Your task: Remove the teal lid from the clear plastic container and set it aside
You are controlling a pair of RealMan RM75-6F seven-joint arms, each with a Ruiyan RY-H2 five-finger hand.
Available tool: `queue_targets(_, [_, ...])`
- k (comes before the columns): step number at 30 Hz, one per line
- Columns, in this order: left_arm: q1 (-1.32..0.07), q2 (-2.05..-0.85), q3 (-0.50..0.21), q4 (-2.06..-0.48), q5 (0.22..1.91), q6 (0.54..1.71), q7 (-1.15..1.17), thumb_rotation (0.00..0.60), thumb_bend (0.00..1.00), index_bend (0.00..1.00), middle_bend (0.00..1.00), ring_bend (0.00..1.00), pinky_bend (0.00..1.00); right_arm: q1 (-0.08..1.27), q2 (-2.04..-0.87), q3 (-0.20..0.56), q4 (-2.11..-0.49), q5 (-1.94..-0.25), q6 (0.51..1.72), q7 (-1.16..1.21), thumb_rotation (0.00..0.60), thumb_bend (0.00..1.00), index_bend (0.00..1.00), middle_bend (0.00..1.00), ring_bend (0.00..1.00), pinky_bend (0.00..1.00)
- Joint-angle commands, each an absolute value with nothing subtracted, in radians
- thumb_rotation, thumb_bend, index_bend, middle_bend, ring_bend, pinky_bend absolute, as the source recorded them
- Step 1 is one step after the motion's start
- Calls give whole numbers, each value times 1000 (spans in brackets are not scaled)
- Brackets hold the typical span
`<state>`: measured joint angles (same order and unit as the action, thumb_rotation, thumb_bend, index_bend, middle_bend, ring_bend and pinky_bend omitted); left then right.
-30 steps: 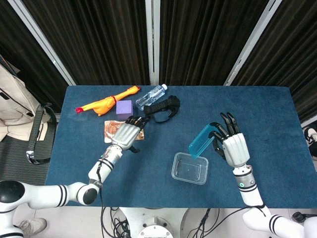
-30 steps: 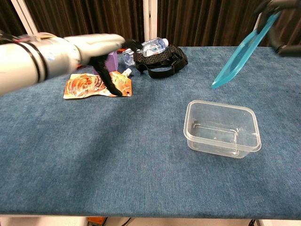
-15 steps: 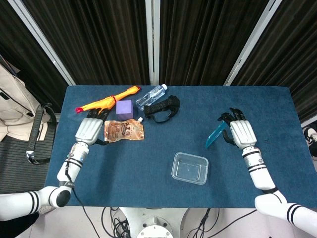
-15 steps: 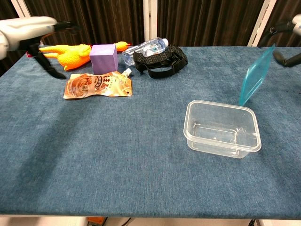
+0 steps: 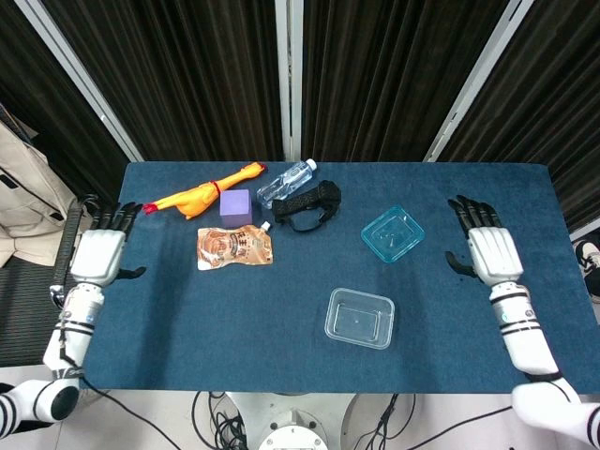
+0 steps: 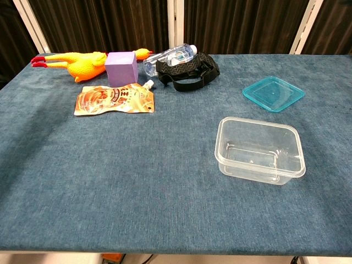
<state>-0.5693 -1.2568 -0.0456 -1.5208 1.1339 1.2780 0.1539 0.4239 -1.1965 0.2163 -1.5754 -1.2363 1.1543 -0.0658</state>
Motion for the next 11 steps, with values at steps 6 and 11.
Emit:
queue_targets(6, [-361, -1162, 32, -1543, 1254, 1474, 37, 600, 0, 65, 57, 0, 0, 180, -1069, 48, -1622, -1445, 1419, 72, 600, 284, 0, 0, 0, 0])
queue_targets(11, [-251, -1159, 65, -1592, 1292, 1582, 64, 600, 0, 65, 57, 0, 0, 100, -1093, 8, -1558, -1507, 1522, 154, 600, 294, 0, 0, 0, 0])
